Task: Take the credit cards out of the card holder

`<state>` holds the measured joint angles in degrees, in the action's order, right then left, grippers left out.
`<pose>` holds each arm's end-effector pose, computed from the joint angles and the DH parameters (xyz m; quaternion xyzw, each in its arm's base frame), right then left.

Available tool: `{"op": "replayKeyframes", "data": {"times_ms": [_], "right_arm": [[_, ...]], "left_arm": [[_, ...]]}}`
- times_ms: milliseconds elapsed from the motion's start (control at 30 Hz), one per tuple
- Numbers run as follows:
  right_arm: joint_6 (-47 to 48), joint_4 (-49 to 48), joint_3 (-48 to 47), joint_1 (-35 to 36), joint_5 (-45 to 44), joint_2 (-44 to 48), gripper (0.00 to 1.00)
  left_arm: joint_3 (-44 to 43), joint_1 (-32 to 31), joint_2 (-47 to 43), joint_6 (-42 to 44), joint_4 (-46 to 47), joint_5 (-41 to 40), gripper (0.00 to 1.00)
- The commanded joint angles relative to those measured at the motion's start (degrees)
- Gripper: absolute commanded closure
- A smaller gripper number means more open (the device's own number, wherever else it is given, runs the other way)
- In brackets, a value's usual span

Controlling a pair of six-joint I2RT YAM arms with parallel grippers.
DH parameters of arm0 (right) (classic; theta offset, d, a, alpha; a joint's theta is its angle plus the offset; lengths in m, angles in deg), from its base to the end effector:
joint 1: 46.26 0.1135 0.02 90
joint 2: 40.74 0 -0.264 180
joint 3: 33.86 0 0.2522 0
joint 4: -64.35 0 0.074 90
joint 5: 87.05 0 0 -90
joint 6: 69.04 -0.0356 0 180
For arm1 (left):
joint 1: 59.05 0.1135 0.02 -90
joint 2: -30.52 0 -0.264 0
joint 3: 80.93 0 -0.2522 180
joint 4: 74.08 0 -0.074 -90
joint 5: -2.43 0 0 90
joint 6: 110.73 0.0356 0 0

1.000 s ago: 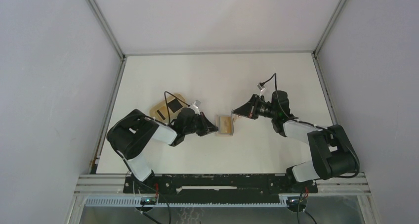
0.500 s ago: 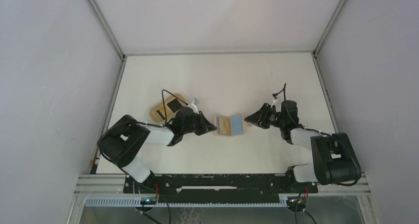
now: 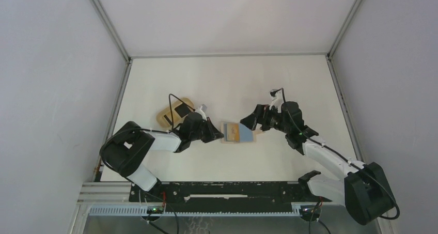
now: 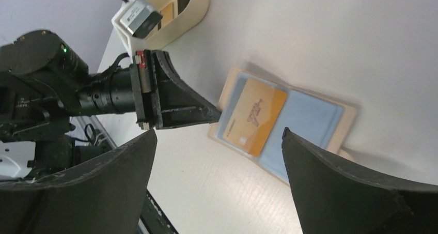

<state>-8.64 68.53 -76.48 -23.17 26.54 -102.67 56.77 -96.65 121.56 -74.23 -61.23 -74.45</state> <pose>0.2074 0.1039 0.2205 -0.0654 0.8236 0.3914 0.4052 0.2162 -0.1767 0.1242 -0.0709 0.8834 -0.3938 0.2438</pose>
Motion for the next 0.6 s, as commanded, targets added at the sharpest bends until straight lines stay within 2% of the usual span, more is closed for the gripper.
{"op": "replayKeyframes", "data": {"times_ms": [0,100,267,567], "right_arm": [[-0.15,-4.9,-1.02,1.88,2.35,-3.98,0.0],[-3.77,-12.21,-0.54,2.02,7.0,-10.14,0.01],[-10.62,-23.56,0.02,1.59,13.55,-21.17,0.07],[-18.02,-33.6,0.16,0.78,15.15,-32.28,0.1]], "left_arm": [[-0.03,-0.46,-0.14,1.0,1.47,-1.6,1.0],[0.69,-0.53,1.02,0.7,2.63,-2.41,1.0],[2.03,-0.57,3.7,-0.94,6.21,-1.75,1.0],[3.21,-0.5,6.95,-2.5,9.78,-1.38,1.0]]}}
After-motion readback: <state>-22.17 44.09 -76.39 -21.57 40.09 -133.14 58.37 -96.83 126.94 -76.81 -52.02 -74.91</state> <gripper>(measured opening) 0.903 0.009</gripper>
